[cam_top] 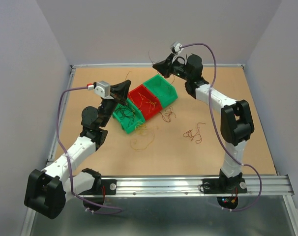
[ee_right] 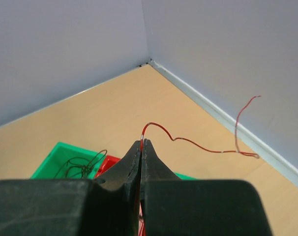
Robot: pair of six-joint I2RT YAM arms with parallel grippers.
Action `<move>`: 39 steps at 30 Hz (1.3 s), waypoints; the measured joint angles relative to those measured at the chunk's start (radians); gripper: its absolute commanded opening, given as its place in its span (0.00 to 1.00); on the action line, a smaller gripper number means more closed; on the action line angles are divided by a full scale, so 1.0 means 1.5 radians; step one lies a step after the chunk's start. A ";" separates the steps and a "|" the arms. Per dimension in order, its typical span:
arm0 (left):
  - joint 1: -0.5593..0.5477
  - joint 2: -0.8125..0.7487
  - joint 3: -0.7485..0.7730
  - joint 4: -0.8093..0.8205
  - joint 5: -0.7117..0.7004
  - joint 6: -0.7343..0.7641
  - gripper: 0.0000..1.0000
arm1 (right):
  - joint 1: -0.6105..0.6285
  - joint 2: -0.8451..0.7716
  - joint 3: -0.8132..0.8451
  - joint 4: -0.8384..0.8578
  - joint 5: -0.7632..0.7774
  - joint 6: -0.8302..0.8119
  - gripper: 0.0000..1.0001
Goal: Untangle the cables
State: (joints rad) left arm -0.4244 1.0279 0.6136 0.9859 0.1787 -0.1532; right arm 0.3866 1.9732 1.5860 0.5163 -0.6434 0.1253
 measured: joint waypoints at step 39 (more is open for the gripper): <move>-0.003 0.016 0.000 -0.002 -0.007 0.010 0.00 | 0.015 0.218 0.103 -0.336 0.293 -0.019 0.01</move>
State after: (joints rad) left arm -0.4294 1.0523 0.6136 0.9836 0.1680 -0.1383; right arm 0.4091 2.3001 1.7409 0.0128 -0.2031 0.0967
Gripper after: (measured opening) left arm 0.037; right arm 0.022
